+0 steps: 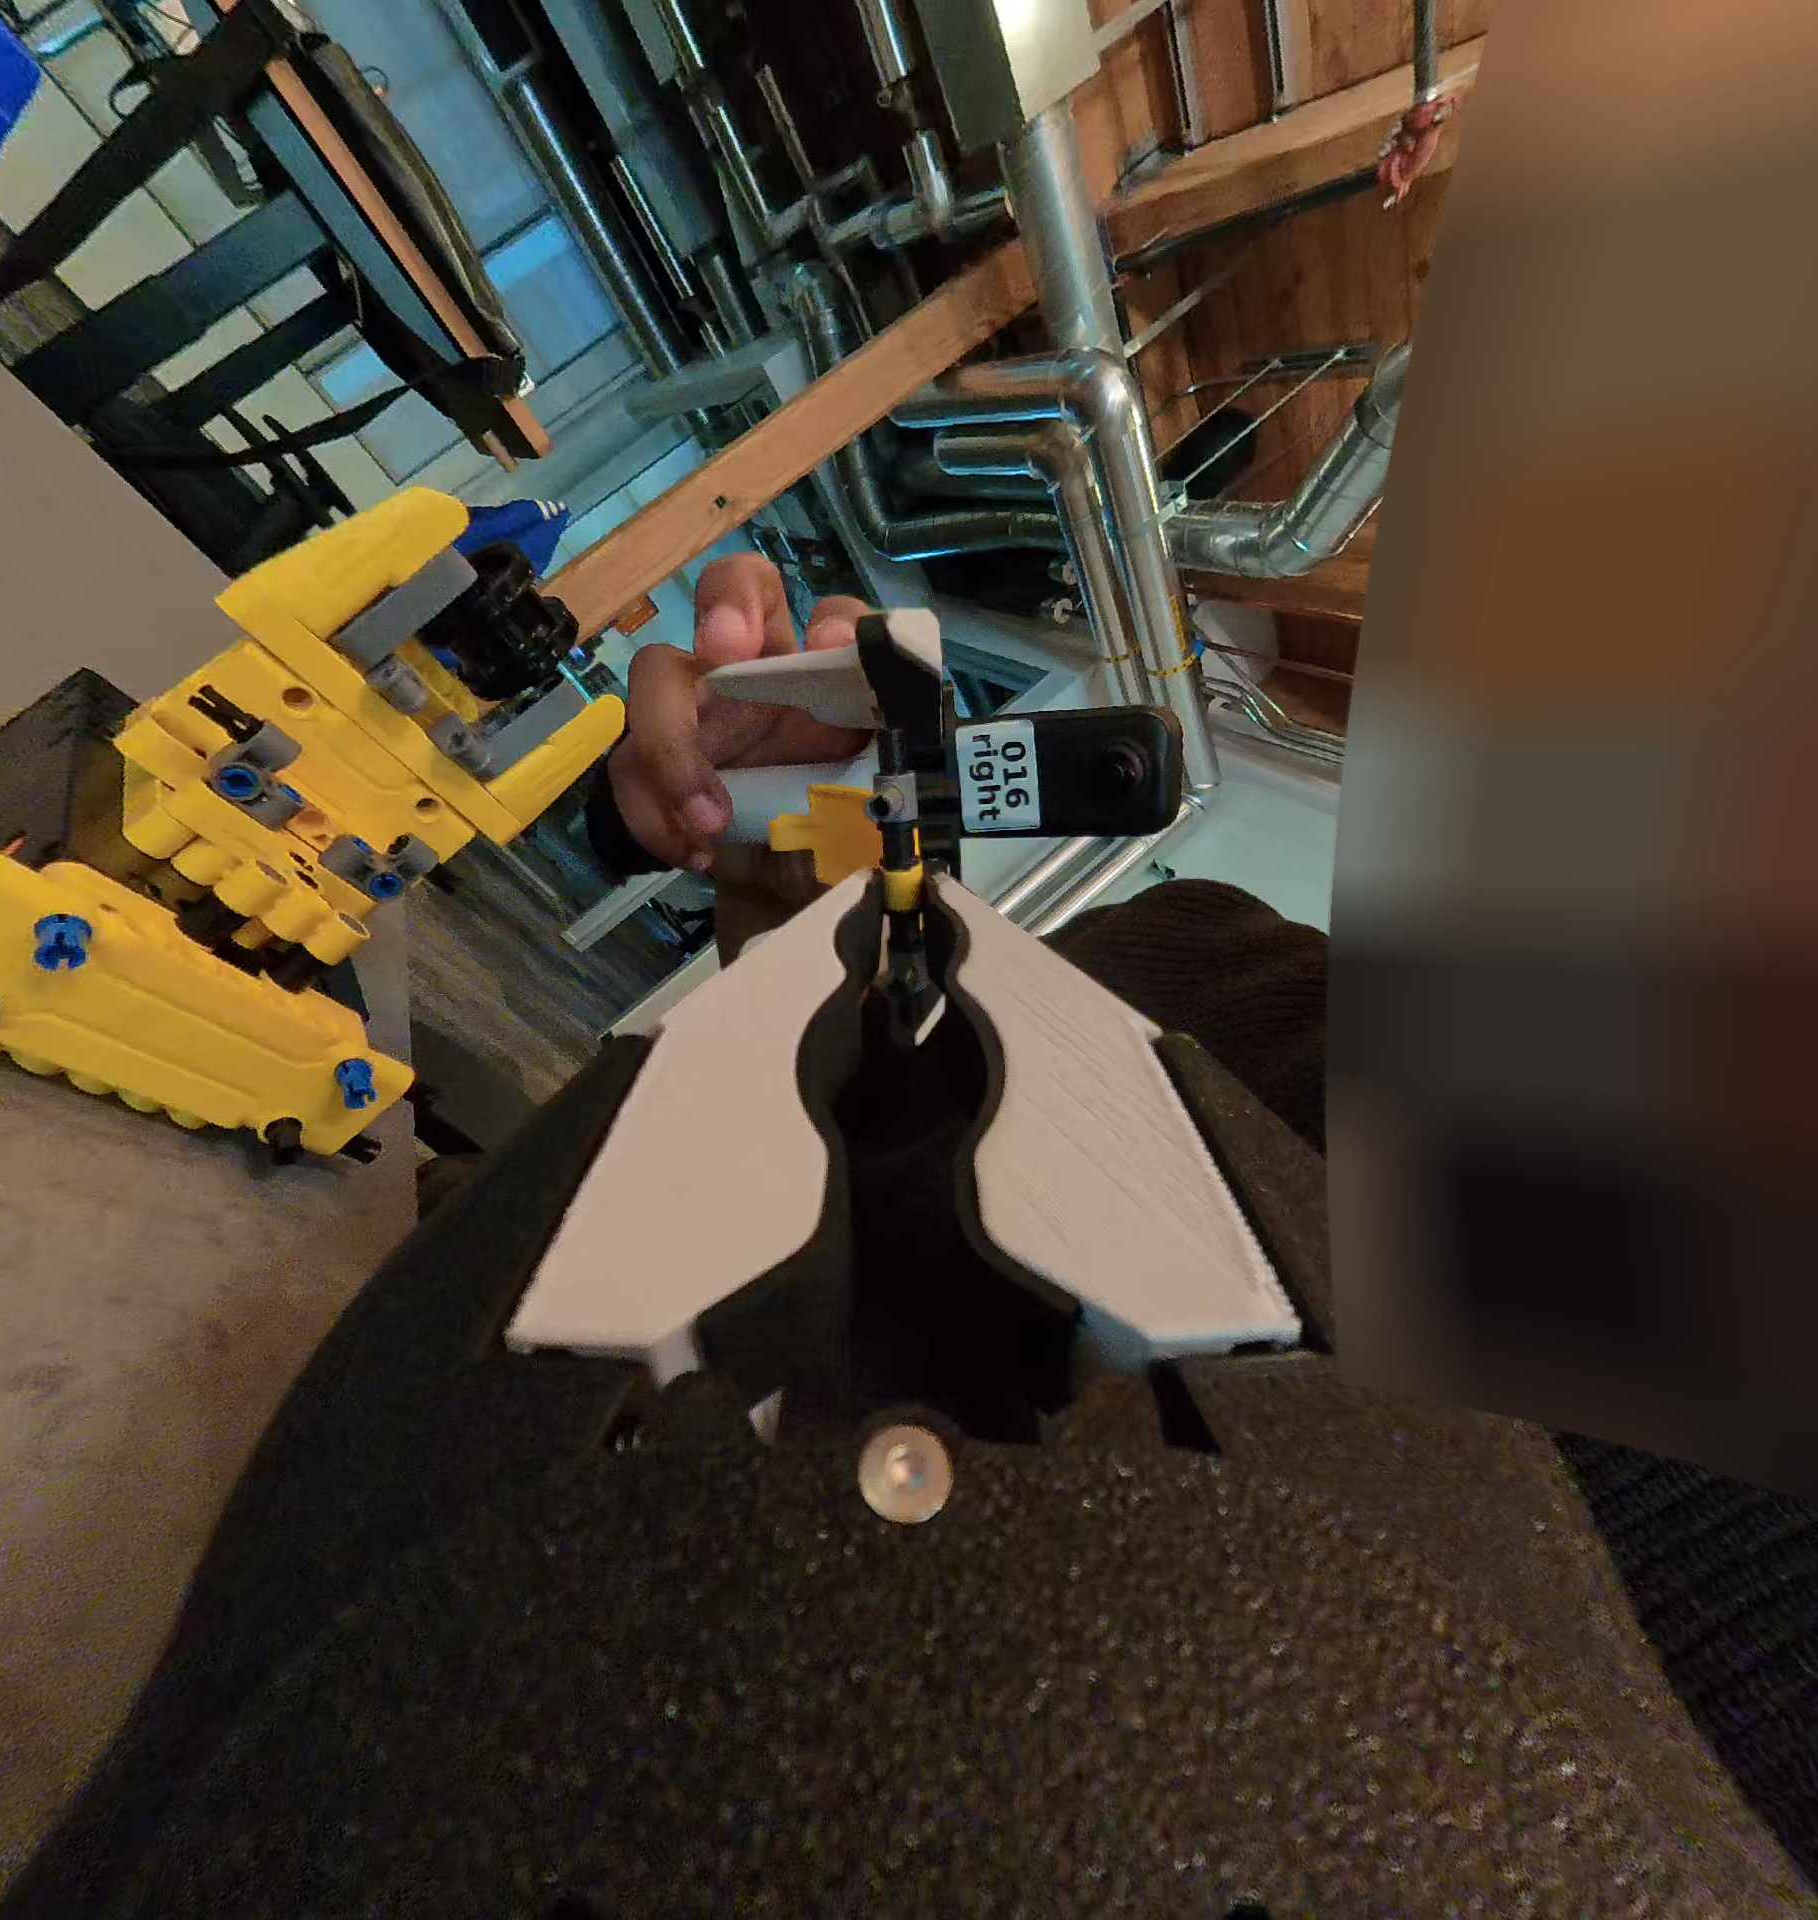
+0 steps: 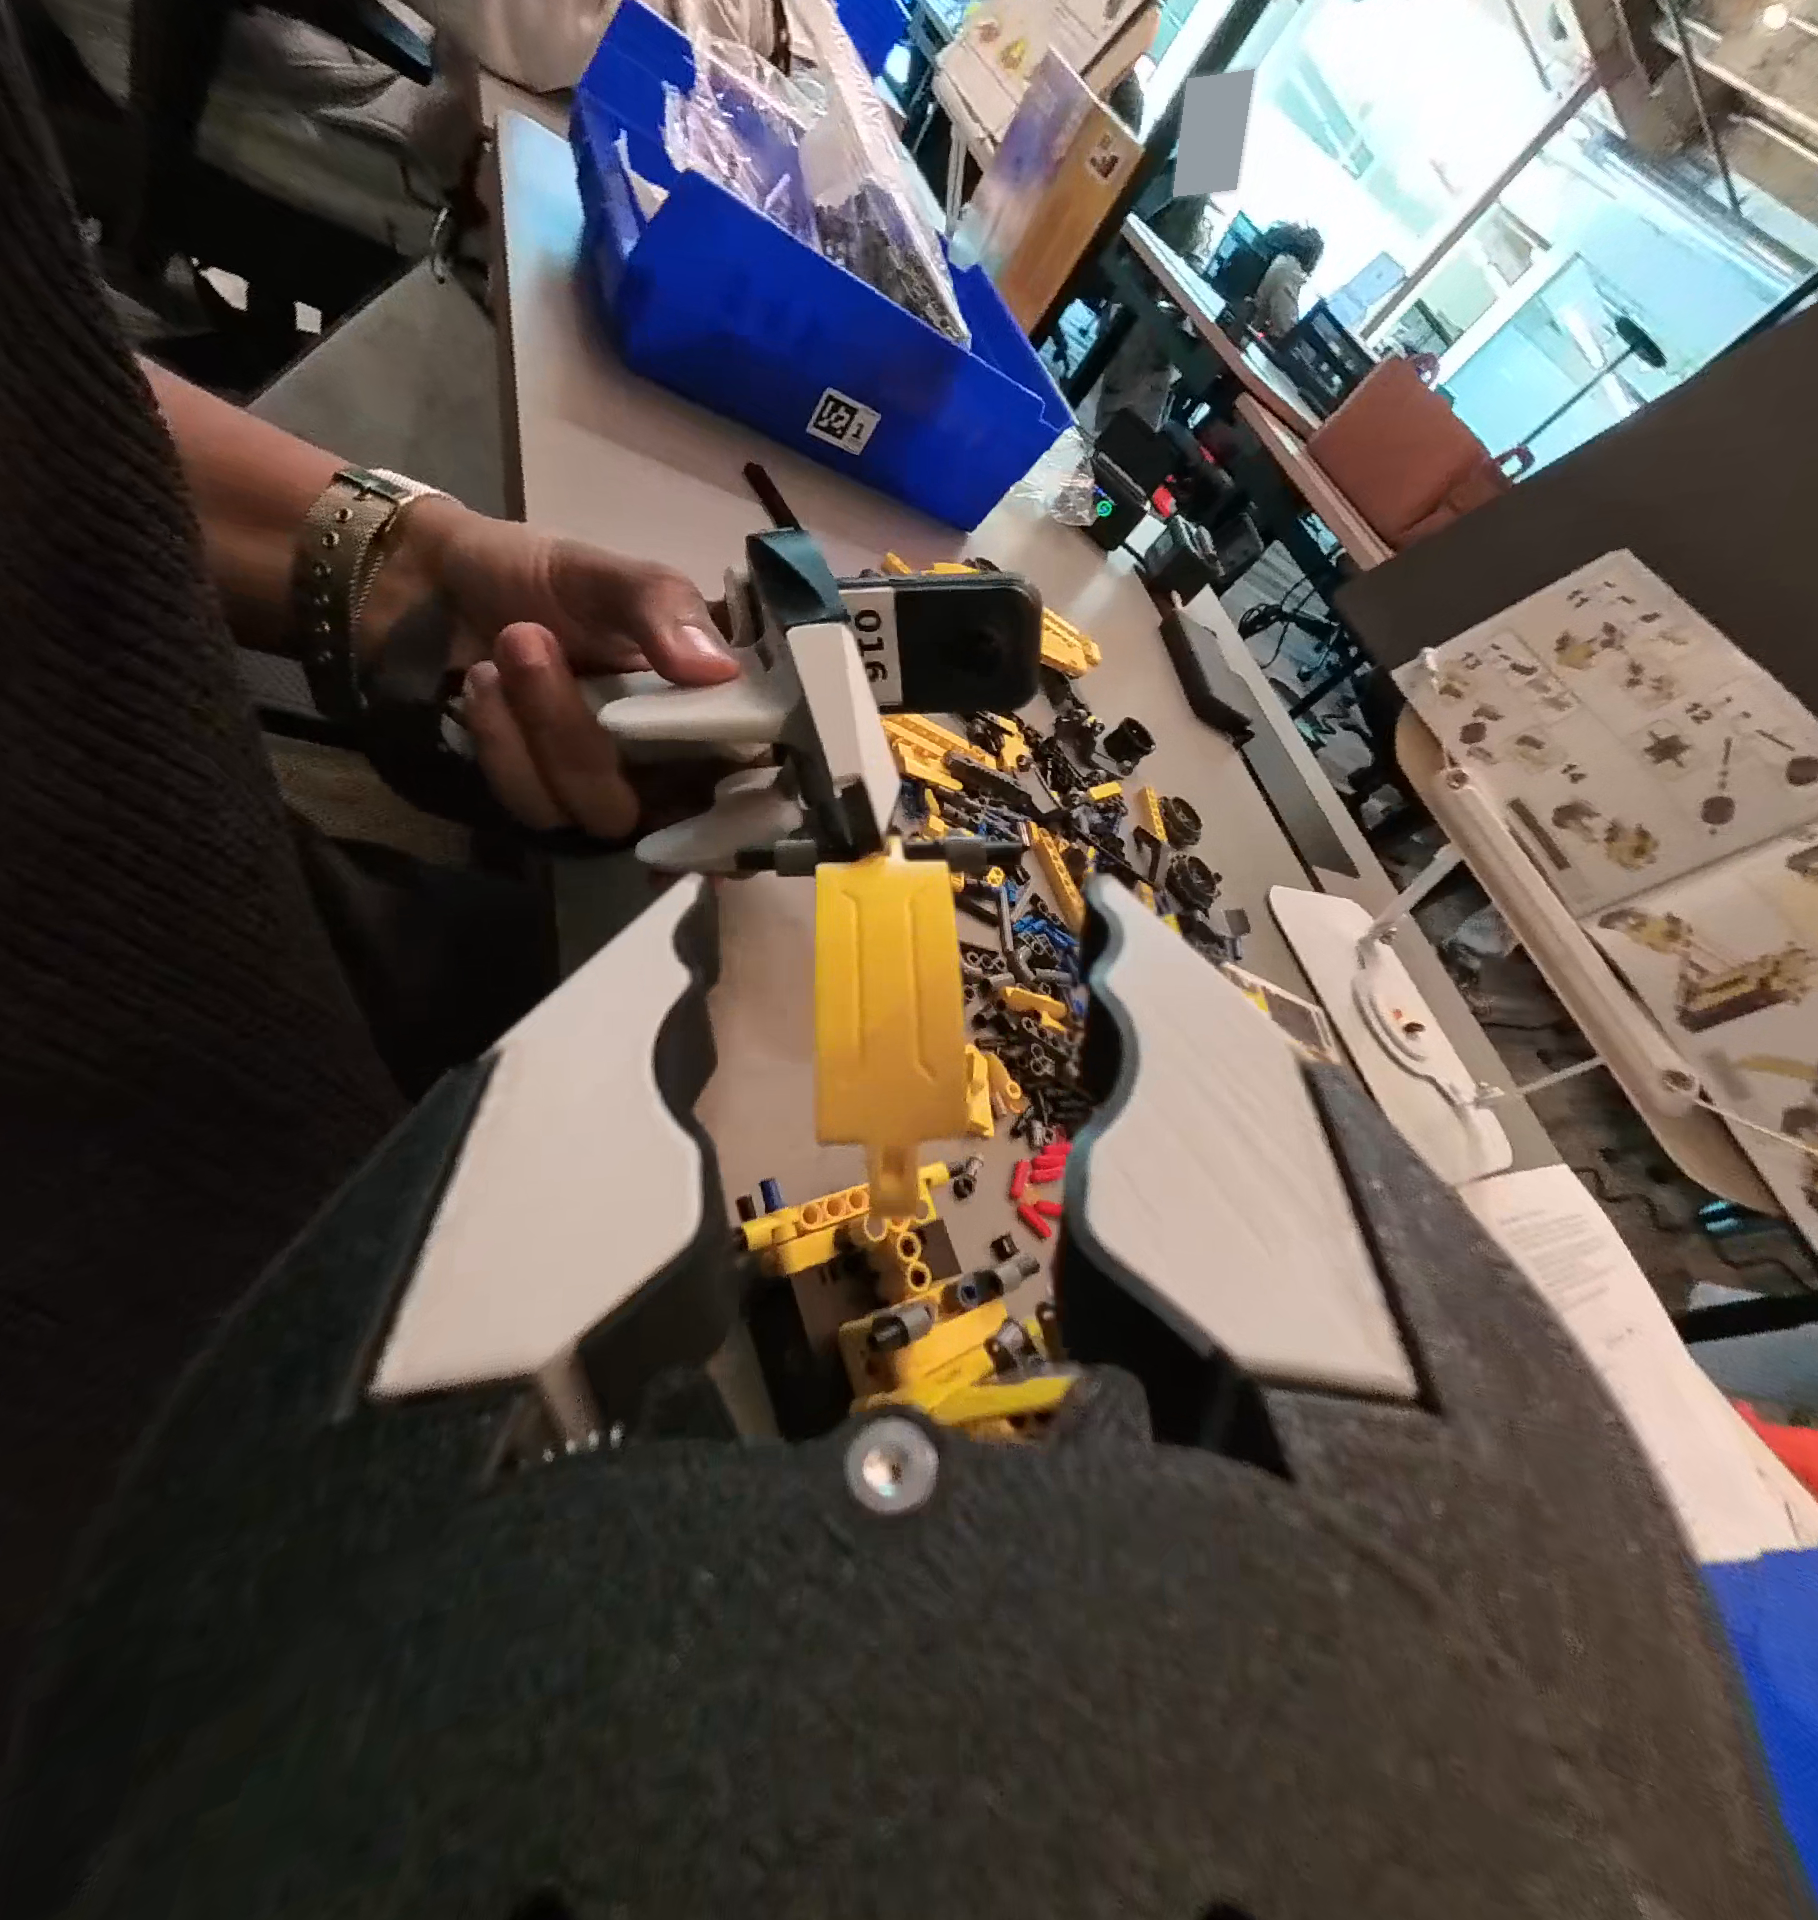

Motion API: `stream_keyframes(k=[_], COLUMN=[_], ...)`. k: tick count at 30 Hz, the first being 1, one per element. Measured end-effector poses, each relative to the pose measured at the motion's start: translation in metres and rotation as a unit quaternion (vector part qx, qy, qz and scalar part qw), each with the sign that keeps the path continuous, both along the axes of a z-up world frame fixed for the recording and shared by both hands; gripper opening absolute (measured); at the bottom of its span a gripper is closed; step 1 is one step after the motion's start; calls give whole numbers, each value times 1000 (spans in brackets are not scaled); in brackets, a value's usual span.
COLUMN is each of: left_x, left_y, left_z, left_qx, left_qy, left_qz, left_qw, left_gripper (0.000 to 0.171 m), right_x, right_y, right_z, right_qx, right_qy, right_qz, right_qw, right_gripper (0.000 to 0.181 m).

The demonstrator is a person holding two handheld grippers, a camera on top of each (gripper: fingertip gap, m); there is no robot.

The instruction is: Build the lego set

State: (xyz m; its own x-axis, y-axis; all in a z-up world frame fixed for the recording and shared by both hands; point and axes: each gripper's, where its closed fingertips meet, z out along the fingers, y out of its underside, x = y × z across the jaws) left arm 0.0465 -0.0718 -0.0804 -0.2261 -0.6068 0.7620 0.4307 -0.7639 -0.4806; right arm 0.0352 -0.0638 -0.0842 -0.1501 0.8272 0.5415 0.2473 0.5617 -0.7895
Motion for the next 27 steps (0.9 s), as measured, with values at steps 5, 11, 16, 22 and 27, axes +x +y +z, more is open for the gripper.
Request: stream_keyframes(k=[5, 11, 16, 22, 27], left_x=[4, 3, 3, 4, 3], left_y=[-2, -2, -3, -4, -2], left_z=[-1, -1, -1, 1, -1], left_qx=[-2, -2, 4, 23, 28], left_qy=[-3, -9, -5, 5, 20], left_qz=[-12, -14, -13, 1, 18], left_qw=[1000, 1000, 1000, 1000, 999], left_gripper=[6, 5, 6, 6, 7], right_x=[-6, -9, -8, -7, -8], right_y=[-5, -7, -8, -9, -7], right_z=[-2, -5, -5, -4, -5], right_qx=[6, -17, -27, -62, -106], right_qy=[7, 10, 11, -2, 2], right_qz=[15, 19, 22, 26, 15], right_qw=[1000, 1000, 999, 998, 994], right_gripper=[62, 57, 57, 56, 56])
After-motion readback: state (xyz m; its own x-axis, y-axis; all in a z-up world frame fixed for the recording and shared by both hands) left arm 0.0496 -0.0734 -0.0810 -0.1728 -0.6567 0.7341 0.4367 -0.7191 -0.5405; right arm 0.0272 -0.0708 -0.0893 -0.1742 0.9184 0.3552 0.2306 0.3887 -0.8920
